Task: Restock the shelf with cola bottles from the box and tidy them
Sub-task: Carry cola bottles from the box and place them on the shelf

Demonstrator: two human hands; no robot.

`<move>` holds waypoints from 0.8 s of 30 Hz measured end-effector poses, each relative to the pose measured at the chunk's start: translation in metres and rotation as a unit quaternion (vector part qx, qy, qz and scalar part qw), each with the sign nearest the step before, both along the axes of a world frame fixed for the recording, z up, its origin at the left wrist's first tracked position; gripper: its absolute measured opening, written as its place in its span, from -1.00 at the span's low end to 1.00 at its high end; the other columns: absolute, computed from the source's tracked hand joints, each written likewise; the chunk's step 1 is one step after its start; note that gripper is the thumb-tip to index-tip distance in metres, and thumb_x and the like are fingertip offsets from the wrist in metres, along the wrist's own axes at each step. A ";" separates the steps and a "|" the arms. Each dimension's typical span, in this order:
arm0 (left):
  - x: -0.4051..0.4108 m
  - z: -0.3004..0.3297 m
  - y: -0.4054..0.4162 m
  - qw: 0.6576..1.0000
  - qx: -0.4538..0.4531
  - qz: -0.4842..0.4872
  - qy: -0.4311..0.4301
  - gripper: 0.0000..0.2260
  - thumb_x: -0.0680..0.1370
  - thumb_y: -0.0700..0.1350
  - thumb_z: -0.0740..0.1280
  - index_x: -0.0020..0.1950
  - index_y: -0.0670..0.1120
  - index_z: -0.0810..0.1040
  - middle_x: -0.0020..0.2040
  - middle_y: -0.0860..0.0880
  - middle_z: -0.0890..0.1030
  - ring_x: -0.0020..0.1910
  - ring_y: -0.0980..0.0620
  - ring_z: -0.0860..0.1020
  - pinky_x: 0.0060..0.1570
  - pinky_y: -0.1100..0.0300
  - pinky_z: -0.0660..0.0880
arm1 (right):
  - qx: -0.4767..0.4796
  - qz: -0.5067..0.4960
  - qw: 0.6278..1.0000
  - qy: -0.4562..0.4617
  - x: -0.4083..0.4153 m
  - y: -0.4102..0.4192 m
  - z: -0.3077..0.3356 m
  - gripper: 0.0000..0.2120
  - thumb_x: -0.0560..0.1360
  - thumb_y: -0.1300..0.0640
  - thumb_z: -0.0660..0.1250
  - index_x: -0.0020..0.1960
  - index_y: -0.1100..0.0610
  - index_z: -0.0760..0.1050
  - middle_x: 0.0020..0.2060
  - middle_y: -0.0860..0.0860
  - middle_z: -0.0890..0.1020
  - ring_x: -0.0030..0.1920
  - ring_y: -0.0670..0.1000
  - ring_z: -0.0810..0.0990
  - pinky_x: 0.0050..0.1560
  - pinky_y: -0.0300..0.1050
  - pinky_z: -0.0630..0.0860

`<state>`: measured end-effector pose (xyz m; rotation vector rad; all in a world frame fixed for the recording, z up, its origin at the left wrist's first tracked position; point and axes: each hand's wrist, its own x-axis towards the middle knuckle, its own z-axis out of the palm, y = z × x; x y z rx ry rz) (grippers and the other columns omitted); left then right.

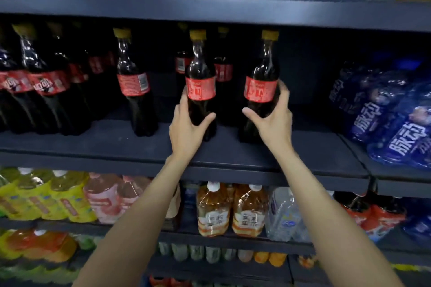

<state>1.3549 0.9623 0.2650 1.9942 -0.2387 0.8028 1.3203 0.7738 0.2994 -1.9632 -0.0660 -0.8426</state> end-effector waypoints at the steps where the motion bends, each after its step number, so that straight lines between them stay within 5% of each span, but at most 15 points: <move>1: 0.010 0.001 0.001 1.000 -0.004 0.009 0.005 -0.22 0.45 0.19 0.40 0.55 0.08 0.05 0.31 -0.07 0.44 0.24 -0.08 0.48 0.15 -0.05 0.49 | -0.003 -0.016 1.000 0.004 0.014 -0.001 0.005 -0.13 0.34 0.04 0.54 0.48 0.03 0.10 0.21 0.03 0.56 0.12 -0.03 0.53 0.19 -0.18 0.39; 3: 0.031 0.006 0.003 0.999 -0.015 0.027 0.025 -0.21 0.47 0.14 0.41 0.55 0.07 0.04 0.34 -0.14 0.43 0.24 -0.17 0.48 0.16 -0.01 0.44 | -0.002 -0.030 0.999 0.018 0.049 -0.004 0.014 -0.17 0.36 0.08 0.53 0.47 0.07 0.12 0.15 0.06 0.58 -0.02 -0.04 0.52 0.14 -0.18 0.41; 7: 0.061 0.013 0.000 0.997 -0.004 0.050 0.060 -0.23 0.49 0.07 0.40 0.56 0.01 0.03 0.45 -0.20 0.32 0.29 -0.23 0.45 0.15 0.02 0.42 | -0.008 -0.035 0.999 0.036 0.108 -0.009 0.015 -0.20 0.40 0.12 0.49 0.48 0.10 0.09 0.26 0.09 0.52 0.26 0.10 0.49 0.31 0.01 0.36; 16: 0.087 0.017 -0.004 0.991 -0.003 0.009 0.134 -0.22 0.54 -0.02 0.36 0.57 0.02 -0.10 0.52 -0.18 0.21 0.41 -0.20 0.34 0.28 -0.02 0.35 | -0.014 -0.040 0.998 0.040 0.166 -0.003 0.004 -0.19 0.44 0.23 0.43 0.52 0.21 0.02 0.43 0.18 0.25 0.43 0.10 0.27 0.42 -0.10 0.20; 18: 0.080 0.021 -0.002 0.986 0.007 -0.007 0.168 -0.17 0.54 -0.10 0.37 0.57 -0.01 -0.19 0.54 -0.16 0.15 0.42 -0.18 0.31 0.31 0.02 0.33 | -0.027 -0.022 0.996 0.086 0.164 -0.004 0.006 -0.12 0.45 0.26 0.41 0.55 0.18 -0.10 0.47 0.17 0.20 0.46 0.11 0.22 0.44 -0.09 0.15; 21: 0.060 0.030 -0.002 0.983 0.026 -0.006 0.183 -0.14 0.52 -0.12 0.37 0.56 -0.12 -0.21 0.54 -0.19 0.12 0.47 -0.19 0.21 0.36 -0.01 0.29 | -0.103 -0.040 0.974 0.200 0.147 -0.007 0.010 -0.04 0.48 0.08 0.39 0.54 0.09 -0.28 0.52 0.18 0.07 0.51 0.20 0.05 0.48 0.17 0.05; 24: 0.024 0.040 -0.009 0.974 0.094 -0.016 0.207 -0.21 0.52 -0.05 0.35 0.56 -0.10 -0.11 0.55 -0.18 0.06 0.49 -0.20 0.09 0.36 -0.05 0.26 | -0.192 -0.061 0.943 0.264 0.104 -0.009 0.015 -0.13 0.51 0.00 0.34 0.55 0.07 -0.21 0.53 0.15 0.01 0.52 0.20 -0.04 0.46 0.27 0.00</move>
